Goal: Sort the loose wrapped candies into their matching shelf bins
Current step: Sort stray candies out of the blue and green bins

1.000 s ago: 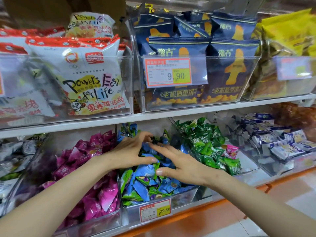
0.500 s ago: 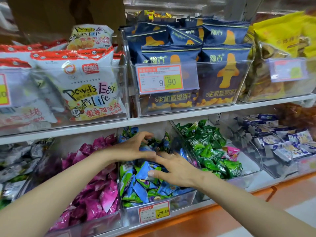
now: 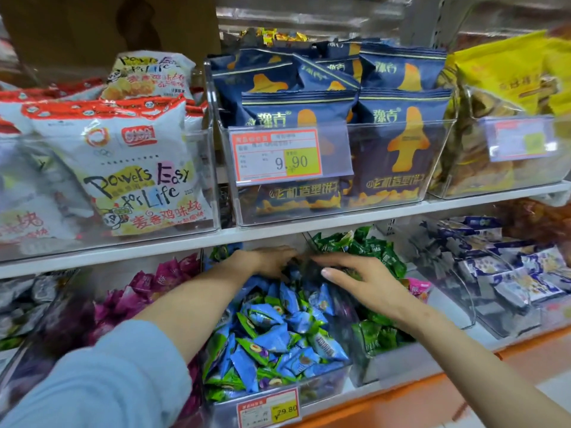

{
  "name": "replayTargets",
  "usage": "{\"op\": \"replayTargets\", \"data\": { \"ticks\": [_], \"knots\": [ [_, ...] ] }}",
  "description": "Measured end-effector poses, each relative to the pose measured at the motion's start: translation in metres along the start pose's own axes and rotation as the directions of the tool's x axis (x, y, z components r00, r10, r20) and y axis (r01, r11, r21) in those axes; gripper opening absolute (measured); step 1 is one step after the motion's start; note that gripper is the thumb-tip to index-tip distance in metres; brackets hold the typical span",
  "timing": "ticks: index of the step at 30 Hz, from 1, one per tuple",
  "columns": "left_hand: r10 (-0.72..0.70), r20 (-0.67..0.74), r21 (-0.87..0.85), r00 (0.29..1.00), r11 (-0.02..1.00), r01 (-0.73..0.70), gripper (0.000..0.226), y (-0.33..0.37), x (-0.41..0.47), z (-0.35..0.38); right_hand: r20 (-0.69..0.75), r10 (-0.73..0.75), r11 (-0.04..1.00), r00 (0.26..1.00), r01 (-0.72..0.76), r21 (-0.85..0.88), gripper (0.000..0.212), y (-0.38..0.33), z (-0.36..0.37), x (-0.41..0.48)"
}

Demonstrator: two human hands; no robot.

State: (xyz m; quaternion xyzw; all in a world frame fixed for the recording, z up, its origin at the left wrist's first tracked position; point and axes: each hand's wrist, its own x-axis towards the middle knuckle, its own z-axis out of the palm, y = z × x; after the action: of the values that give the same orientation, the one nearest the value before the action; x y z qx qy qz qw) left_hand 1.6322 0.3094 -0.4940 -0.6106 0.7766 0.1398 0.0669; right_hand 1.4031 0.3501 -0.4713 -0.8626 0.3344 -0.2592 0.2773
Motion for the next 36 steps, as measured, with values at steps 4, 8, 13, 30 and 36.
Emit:
{"op": "replayTargets", "data": {
  "ticks": [4, 8, 13, 30, 36],
  "knots": [
    [-0.034, 0.016, 0.050, 0.999, 0.998, 0.033, 0.055, -0.008, 0.005, -0.001, 0.015, 0.050, 0.994, 0.999, -0.051, 0.100, 0.027, 0.018, -0.002, 0.004],
    [-0.067, 0.037, -0.057, 0.997, 0.996, 0.069, 0.044, -0.016, 0.008, 0.004, 0.013, 0.072, 0.992, 0.997, -0.073, 0.103, 0.026, 0.025, -0.001, 0.010],
    [-0.069, -0.029, -0.225, 0.997, 0.972, 0.060, 0.020, -0.020, 0.011, 0.008, 0.000, 0.091, 0.994, 0.996, -0.091, 0.061, 0.023, 0.024, 0.002, 0.015],
    [-0.178, -0.333, -0.318, 0.926, 0.946, 0.067, 0.044, -0.040, -0.064, -0.005, -0.031, 0.093, 0.995, 0.995, -0.091, 0.047, 0.022, 0.025, 0.005, 0.018],
    [-0.193, -0.570, -0.192, 0.798, 0.976, 0.099, 0.040, -0.031, -0.133, 0.005, -0.092, -0.046, 0.990, 0.995, 0.033, -0.139, 0.023, 0.008, 0.012, 0.021]
  ]
}}
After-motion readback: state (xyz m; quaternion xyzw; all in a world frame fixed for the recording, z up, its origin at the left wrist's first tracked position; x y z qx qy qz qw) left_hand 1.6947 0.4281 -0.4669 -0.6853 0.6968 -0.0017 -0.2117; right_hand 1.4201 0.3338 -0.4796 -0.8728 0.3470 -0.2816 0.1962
